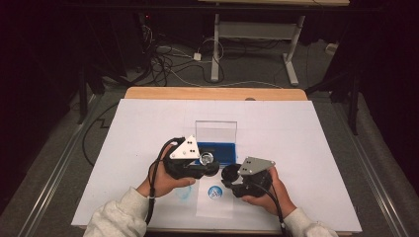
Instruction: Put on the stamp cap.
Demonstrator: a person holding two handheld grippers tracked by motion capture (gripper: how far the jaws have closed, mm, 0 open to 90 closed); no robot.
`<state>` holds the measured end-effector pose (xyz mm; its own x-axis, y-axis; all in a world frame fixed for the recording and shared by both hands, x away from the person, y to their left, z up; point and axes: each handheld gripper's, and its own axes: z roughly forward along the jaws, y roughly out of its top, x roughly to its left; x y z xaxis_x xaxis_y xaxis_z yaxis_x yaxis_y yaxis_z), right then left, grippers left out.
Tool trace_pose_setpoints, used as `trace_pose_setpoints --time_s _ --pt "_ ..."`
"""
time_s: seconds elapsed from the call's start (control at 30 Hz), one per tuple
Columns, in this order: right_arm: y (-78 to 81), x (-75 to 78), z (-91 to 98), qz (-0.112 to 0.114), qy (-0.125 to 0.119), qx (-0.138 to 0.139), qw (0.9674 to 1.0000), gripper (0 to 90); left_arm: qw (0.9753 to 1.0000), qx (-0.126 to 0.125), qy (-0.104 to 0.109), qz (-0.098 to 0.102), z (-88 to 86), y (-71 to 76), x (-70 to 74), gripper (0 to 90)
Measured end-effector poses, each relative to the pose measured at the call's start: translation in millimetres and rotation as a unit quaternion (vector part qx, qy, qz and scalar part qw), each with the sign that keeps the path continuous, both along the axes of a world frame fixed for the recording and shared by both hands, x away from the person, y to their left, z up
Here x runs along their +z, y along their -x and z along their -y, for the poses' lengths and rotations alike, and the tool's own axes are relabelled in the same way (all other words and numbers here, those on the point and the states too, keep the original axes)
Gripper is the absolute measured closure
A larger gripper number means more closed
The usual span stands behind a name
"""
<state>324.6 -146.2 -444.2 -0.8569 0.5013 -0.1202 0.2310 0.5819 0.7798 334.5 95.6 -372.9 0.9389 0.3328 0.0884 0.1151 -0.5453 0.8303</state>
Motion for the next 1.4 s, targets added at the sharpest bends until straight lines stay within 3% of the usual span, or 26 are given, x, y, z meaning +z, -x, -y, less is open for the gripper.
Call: trace_pose_setpoints --time_s 0.57,0.9,1.4 --pt "-0.1 5.6 -30.8 -0.022 -0.04 0.019 0.9988 38.6 0.9996 -0.017 0.021 -0.008 9.1 -0.7 -1.3 54.5" --pt "0.8 8.5 -29.8 -0.023 -0.057 0.021 0.9979 38.6 0.9997 -0.013 0.017 -0.008 9.9 -1.6 -5.4 54.5" --pt "3.0 11.7 -26.7 -0.009 -0.069 0.015 0.9974 38.7 0.9988 -0.022 0.038 -0.022 8.7 -2.9 -9.6 54.5"
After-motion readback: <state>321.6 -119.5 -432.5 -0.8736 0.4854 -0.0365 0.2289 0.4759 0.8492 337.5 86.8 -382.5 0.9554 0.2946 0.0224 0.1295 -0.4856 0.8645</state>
